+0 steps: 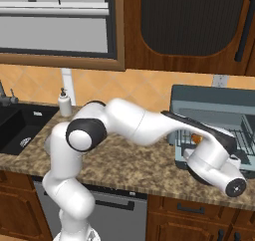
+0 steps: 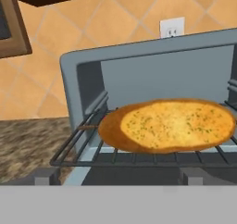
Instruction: Pick up the kebab skewer and baguette bread, and place them inside the toaster oven. Close the toaster oven door and start by setting the timer.
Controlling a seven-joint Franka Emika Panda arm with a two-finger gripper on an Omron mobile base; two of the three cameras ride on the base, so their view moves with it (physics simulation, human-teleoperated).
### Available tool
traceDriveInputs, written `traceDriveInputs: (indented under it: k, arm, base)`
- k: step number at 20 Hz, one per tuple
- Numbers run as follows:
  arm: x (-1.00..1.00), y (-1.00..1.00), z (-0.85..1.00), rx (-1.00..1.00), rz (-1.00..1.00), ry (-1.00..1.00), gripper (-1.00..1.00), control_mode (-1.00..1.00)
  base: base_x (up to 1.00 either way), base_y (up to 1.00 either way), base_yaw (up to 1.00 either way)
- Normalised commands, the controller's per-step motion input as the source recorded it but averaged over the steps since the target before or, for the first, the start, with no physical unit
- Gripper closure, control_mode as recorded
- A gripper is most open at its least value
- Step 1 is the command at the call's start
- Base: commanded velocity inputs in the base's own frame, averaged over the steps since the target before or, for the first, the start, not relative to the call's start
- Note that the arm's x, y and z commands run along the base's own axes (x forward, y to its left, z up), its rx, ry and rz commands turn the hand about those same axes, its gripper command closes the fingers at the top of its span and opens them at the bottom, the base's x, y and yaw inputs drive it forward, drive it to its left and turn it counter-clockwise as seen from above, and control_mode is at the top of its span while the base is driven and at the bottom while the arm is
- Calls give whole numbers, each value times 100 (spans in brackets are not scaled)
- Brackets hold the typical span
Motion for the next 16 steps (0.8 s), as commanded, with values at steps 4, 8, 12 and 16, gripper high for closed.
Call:
traceDriveInputs:
  k: [4, 8, 12, 16]
  arm:
    - [0, -12, -8, 0, 6, -7, -100, -100]
    - [0, -10, -4, 0, 2, -7, -100, -100]
    - [3, -3, -2, 0, 0, -5, -100, -100]
    - [7, -2, -14, 0, 0, -3, -100, -100]
  base:
    - [0, 0, 0]
    - [0, 0, 0]
    - [0, 0, 0]
    - [0, 0, 0]
